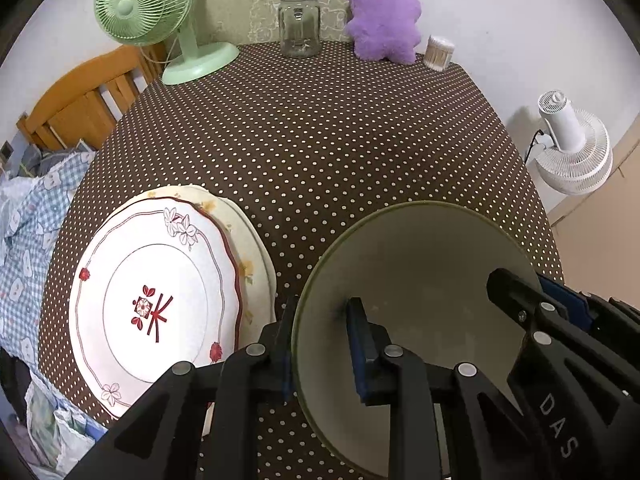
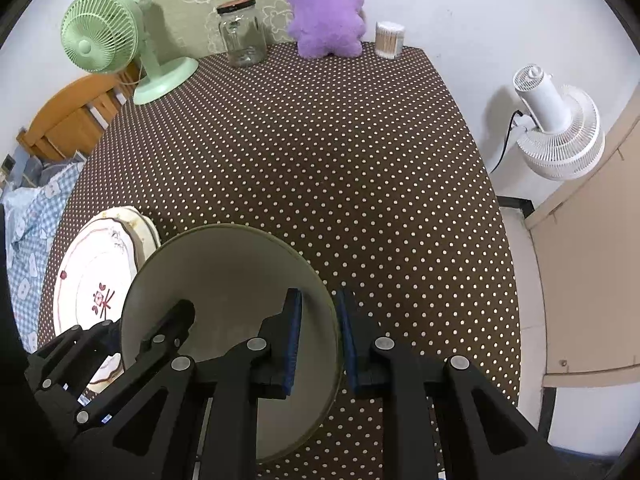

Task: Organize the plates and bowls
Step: 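Lift the nested bowls with both tools and carry them toward the plates, then carry the nested bowls over the red-rimmed plate stack with both tools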

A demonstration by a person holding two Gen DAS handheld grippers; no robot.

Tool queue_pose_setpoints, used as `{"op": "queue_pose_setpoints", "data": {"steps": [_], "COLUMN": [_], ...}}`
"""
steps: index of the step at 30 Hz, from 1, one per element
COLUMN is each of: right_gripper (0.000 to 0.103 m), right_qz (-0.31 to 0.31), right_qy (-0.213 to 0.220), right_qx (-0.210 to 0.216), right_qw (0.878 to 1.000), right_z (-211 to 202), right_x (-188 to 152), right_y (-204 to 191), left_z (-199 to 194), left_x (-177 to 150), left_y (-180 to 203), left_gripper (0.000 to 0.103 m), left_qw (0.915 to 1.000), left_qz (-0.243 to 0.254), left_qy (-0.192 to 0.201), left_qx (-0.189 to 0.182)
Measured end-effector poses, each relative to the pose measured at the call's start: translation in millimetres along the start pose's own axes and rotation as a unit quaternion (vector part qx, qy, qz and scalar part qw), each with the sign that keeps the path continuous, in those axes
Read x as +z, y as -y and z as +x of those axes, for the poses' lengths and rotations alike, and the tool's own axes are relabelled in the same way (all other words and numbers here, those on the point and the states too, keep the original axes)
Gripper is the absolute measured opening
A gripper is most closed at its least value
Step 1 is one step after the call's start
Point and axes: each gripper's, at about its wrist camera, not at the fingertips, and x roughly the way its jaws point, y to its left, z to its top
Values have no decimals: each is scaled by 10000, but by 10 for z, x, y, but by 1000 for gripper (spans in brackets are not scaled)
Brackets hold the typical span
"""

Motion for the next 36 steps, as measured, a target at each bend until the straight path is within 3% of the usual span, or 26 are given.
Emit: {"op": "queue_pose_setpoints", "data": {"steps": [2, 7, 10, 11, 12, 14, 16, 26, 36], "right_gripper": [22, 22, 22, 25, 30, 65, 73, 73, 72], "right_qz": [15, 80, 94, 82, 88, 214, 323, 524, 815], "right_qy": [10, -20, -53, -76, -118, -77, -32, -218, -345], "right_qx": [24, 172, 220, 237, 279, 396, 438, 580, 681], "right_qw": [10000, 9998, 9997, 9997, 9995, 9990, 9985, 9967, 9937], "right_z": [-5, -13, -4, 6, 26, 41, 60, 246, 376], "right_x": [-1, 2, 8, 10, 10, -7, -27, -89, -165], "right_y": [7, 57, 81, 85, 93, 134, 171, 224, 244], "left_z": [3, -19, -49, -50, -49, -32, -11, 151, 221], "left_x": [1, 8, 14, 15, 12, 4, 5, -30, -67], "left_y": [-15, -20, -16, -18, -23, -43, -59, -26, -12], "left_gripper": [20, 35, 48, 57, 62, 64, 67, 70, 69], "left_qw": [10000, 9995, 9988, 9987, 9986, 9984, 9982, 9958, 9958], "left_qz": [5, 44, 181, 202, 219, 227, 216, 229, 272], "left_qy": [-8, -29, -14, -11, -4, -28, -56, -239, -260], "left_qx": [-62, -309, -461, -465, -475, -519, -551, -848, -834]}}
